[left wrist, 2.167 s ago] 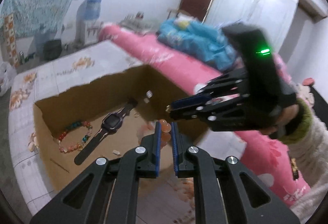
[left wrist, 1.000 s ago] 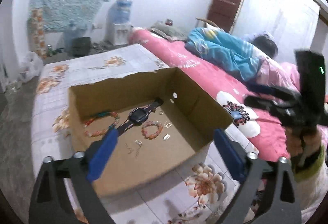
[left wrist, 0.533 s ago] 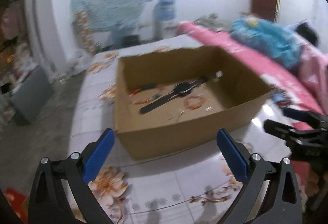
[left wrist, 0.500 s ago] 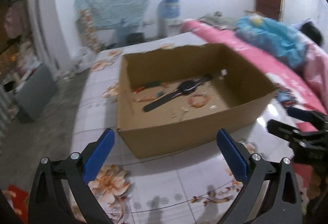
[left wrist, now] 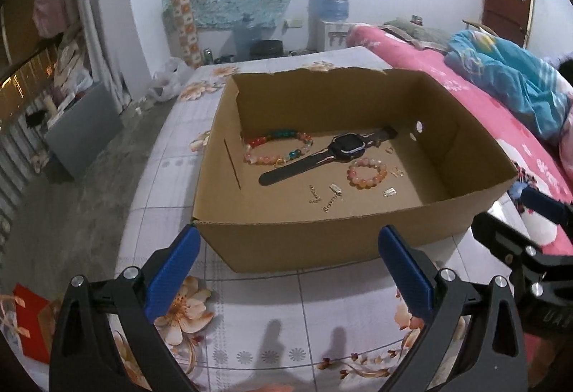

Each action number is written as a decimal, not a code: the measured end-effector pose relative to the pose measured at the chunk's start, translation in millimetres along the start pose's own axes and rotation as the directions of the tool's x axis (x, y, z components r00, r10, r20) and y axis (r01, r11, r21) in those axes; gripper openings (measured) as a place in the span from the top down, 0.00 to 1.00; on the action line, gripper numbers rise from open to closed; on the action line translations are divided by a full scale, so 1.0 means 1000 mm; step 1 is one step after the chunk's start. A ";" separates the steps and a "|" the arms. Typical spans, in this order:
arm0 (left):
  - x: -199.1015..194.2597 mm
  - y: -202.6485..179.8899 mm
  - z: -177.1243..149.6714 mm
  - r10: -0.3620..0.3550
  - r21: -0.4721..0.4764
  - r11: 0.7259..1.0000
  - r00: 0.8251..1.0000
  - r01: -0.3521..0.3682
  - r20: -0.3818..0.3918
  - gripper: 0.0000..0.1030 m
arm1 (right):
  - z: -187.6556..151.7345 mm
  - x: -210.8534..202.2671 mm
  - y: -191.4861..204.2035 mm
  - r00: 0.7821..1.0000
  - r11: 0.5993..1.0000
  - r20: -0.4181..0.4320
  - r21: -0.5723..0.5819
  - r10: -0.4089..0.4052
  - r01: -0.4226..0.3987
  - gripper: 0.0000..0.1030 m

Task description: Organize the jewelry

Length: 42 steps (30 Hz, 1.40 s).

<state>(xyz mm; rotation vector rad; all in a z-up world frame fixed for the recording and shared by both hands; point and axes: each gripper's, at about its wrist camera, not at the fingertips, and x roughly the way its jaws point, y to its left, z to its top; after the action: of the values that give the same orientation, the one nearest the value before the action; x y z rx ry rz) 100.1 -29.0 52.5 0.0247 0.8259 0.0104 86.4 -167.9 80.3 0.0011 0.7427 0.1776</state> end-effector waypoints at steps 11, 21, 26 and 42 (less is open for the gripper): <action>0.006 0.005 0.000 0.003 -0.038 0.999 1.000 -0.004 -0.030 0.05 | -0.001 0.010 -0.001 1.000 1.000 -0.019 0.007 -0.002 0.002 0.11; 0.004 0.007 0.001 0.013 -0.048 0.999 1.000 -0.014 -0.024 0.05 | -0.002 0.012 0.000 1.000 1.000 -0.015 0.005 0.002 -0.002 0.11; 0.004 0.008 0.002 0.017 -0.048 0.999 1.000 -0.018 -0.021 0.05 | -0.001 0.013 0.000 1.000 1.000 -0.015 0.006 0.002 -0.001 0.11; 0.004 0.009 0.002 0.017 -0.051 0.999 1.000 -0.019 -0.024 0.05 | 0.000 0.014 -0.001 1.000 1.000 -0.016 0.003 0.000 0.000 0.11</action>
<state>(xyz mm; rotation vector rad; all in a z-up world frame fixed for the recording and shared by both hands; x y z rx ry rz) 104.6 -19.6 50.9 -0.0161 0.8488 0.0488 96.4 -166.4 70.8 0.0030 0.7586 0.1763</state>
